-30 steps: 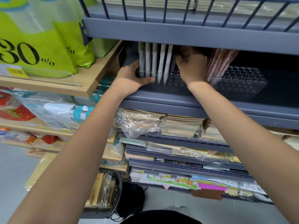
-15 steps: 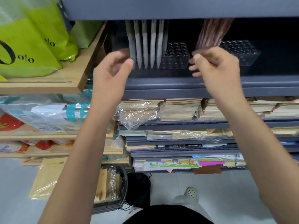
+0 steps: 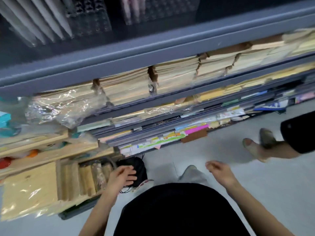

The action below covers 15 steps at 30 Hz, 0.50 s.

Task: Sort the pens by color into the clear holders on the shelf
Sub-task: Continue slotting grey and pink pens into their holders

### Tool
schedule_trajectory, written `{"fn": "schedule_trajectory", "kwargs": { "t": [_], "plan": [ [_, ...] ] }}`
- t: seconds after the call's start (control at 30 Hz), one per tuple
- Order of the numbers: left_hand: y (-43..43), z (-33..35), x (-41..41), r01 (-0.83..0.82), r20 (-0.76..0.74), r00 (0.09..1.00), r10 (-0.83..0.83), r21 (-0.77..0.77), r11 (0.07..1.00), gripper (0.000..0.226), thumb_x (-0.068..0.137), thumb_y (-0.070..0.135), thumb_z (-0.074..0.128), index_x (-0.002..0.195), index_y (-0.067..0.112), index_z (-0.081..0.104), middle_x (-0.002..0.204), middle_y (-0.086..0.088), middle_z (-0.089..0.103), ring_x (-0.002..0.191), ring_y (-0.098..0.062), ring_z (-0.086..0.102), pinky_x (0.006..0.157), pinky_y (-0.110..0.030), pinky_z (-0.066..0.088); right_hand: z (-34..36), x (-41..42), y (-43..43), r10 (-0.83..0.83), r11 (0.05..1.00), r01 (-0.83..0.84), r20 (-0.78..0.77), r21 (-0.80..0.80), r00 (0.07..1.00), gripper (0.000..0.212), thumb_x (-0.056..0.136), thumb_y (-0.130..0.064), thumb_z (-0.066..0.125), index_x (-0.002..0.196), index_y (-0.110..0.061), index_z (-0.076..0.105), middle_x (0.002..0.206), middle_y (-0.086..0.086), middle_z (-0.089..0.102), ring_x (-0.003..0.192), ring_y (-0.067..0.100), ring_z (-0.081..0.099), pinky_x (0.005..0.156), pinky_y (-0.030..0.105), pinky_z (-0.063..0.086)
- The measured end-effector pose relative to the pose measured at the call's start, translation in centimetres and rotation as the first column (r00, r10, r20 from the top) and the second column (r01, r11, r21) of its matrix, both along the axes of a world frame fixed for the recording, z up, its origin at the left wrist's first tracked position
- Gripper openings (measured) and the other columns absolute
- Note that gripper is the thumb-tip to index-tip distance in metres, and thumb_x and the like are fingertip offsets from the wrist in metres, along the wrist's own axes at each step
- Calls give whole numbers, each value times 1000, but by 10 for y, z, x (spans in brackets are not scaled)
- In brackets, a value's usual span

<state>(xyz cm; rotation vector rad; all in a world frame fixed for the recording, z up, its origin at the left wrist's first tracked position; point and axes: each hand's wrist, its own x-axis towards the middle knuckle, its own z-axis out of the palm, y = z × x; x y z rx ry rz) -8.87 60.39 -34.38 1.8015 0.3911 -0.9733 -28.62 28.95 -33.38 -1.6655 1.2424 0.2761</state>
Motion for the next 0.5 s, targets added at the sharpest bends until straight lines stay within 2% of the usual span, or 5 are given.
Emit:
{"fn": "schedule_trajectory", "kwargs": {
  "t": [0.1, 0.2, 0.27, 0.43, 0.5],
  "plan": [
    [-26, -30, -30, 65, -109, 992, -57, 74, 995, 17, 102, 13, 57, 106, -1, 67, 98, -21, 74, 73, -28, 71, 65, -33, 57, -5, -32, -36, 50, 999, -50, -92, -1, 995, 18, 89, -18, 64, 75, -27, 71, 89, -3, 72, 88, 15, 64, 77, 23, 44],
    [-63, -35, -50, 115, -141, 985, -104, 73, 991, 17, 102, 14, 56, 100, 2, 69, 101, -24, 74, 72, -23, 72, 64, -29, 55, -5, -55, -81, -13, 999, 17, -95, 43, 995, 19, 87, -13, 61, 74, -21, 71, 86, 0, 75, 81, 20, 71, 82, 36, 54],
    [-96, -30, -62, 128, -107, 987, -121, 51, 991, 17, 102, 7, 55, 96, -1, 69, 97, -27, 72, 75, -26, 73, 61, -23, 57, -1, -67, -112, -54, 997, 59, -72, 57, 996, 18, 88, -9, 60, 78, -18, 72, 86, 5, 75, 75, 19, 72, 78, 37, 55],
    [-188, -3, -74, 187, 31, 982, -188, 29, 982, 21, 97, -8, 55, 83, 2, 68, 95, -23, 70, 103, -42, 67, 98, -43, 52, 12, -95, -174, -139, 986, 139, -7, 93, 990, 15, 90, -8, 59, 86, -14, 72, 87, 7, 74, 74, 18, 72, 70, 32, 54],
    [-221, 12, -69, 280, 58, 958, -282, 40, 959, 17, 98, -2, 58, 87, 5, 70, 97, -18, 73, 102, -36, 69, 94, -33, 54, 19, -96, -194, -175, 979, 169, 44, 110, 984, 17, 91, -7, 58, 85, -15, 72, 89, 7, 75, 74, 18, 72, 69, 30, 54]
  ]
}}
